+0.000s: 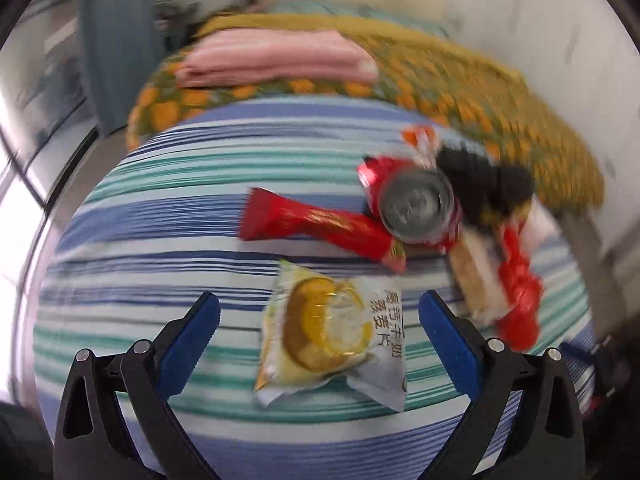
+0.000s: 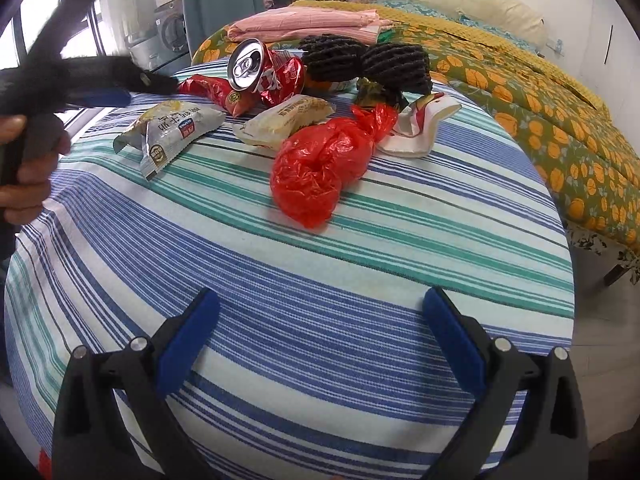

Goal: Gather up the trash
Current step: 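Grasp the red plastic bag with the right tool while the left tool grasps the snack wrapper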

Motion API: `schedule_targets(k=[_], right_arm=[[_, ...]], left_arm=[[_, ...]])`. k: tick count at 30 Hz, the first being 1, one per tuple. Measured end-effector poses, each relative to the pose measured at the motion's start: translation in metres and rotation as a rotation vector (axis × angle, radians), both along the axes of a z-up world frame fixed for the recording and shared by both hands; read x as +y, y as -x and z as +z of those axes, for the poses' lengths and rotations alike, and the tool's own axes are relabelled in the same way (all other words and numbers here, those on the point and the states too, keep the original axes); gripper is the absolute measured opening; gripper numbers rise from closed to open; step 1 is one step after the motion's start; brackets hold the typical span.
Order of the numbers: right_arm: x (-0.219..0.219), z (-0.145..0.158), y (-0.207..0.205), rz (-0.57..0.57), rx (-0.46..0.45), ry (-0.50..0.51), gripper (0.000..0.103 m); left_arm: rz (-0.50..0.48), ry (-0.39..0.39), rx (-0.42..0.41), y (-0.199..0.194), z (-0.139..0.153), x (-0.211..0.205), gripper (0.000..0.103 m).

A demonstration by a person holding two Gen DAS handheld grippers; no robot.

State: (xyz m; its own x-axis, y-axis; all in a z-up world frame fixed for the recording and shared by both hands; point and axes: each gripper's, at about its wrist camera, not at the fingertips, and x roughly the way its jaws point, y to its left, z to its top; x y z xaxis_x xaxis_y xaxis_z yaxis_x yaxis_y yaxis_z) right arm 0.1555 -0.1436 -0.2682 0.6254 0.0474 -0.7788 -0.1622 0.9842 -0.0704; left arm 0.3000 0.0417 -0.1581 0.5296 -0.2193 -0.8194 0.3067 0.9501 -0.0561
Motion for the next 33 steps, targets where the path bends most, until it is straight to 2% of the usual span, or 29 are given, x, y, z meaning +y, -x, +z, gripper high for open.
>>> schedule_targets(k=[2, 5, 9, 11, 13, 17, 22, 24, 28, 30, 33], right_arm=[[0.000, 0.000, 0.000, 0.000, 0.000, 0.000, 0.098], [0.000, 0.000, 0.000, 0.000, 0.000, 0.000, 0.098], [0.000, 0.000, 0.000, 0.000, 0.000, 0.000, 0.098], [0.000, 0.000, 0.000, 0.000, 0.000, 0.000, 0.098], [0.000, 0.000, 0.000, 0.000, 0.000, 0.001, 0.098], [0.000, 0.000, 0.000, -0.001, 0.000, -0.001, 0.098], [0.000, 0.000, 0.000, -0.001, 0.000, -0.001, 0.098], [0.000, 0.000, 0.000, -0.001, 0.000, -0.001, 0.099], [-0.001, -0.001, 0.001, -0.005, -0.001, -0.004, 0.099], [-0.001, -0.001, 0.002, -0.006, -0.001, -0.005, 0.099], [-0.001, -0.001, 0.001, -0.006, 0.000, -0.006, 0.099]], left_arm=[[-0.057, -0.033, 0.013, -0.002, -0.010, -0.015, 0.098], [-0.092, -0.096, 0.004, -0.003, -0.020, -0.034, 0.099], [-0.041, -0.170, 0.000, -0.008, -0.028, -0.037, 0.097], [-0.028, -0.145, 0.024, -0.008, -0.030, -0.031, 0.077], [-0.012, -0.098, 0.025, -0.003, -0.027, -0.019, 0.062], [0.050, -0.049, 0.005, 0.022, -0.015, 0.001, 0.057], [0.082, -0.003, 0.000, 0.076, -0.017, 0.014, 0.059], [0.081, -0.019, -0.009, 0.091, -0.023, 0.014, 0.066], [0.119, -0.093, -0.035, 0.109, -0.034, 0.015, 0.089], [0.140, -0.067, -0.021, 0.108, -0.037, 0.022, 0.091], [0.169, -0.072, -0.011, 0.106, -0.038, 0.027, 0.096]])
